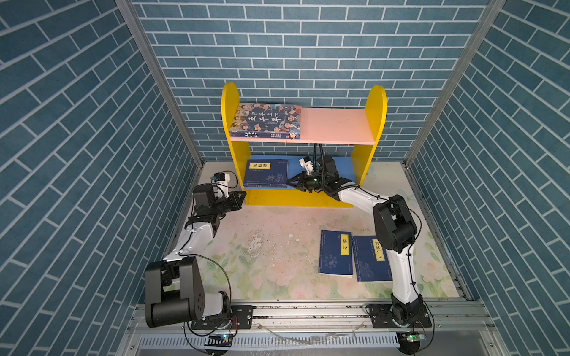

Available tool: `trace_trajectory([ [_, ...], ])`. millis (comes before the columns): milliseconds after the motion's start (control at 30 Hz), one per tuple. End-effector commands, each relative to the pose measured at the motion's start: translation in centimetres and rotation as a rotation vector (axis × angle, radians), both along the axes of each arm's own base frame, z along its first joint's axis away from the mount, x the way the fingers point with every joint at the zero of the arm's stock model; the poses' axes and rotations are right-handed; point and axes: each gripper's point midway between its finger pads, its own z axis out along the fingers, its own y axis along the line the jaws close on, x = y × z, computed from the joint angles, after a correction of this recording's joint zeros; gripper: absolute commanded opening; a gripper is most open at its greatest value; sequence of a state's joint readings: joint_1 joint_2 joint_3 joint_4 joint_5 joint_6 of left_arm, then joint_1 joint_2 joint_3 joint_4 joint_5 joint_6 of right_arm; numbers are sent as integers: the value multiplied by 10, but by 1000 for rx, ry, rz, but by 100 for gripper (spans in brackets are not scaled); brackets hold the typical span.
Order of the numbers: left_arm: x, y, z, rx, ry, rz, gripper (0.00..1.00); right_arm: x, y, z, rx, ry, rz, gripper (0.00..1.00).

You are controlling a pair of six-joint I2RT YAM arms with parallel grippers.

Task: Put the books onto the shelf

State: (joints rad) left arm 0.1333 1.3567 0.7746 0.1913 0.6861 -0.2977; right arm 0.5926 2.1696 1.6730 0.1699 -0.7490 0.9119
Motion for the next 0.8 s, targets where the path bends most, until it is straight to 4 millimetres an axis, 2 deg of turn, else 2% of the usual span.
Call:
trace_trajectory([
  [0,-4,-1,7,5,-20,-15,12,4,-5,14,8,-32,-29,11],
  [200,0,0,7,14,-22,-15,12,-11,-10,26,23,-46,-20,9],
  [333,2,1,2,13,-16,-14,12,-32,-12,29,28,-48,6,9],
  [500,4,1,0,12,-11,-11,12,-51,0,28,33,-34,82,9],
  [767,2,1,-1,12,-6,-10,12,-46,19,18,46,-12,102,9],
])
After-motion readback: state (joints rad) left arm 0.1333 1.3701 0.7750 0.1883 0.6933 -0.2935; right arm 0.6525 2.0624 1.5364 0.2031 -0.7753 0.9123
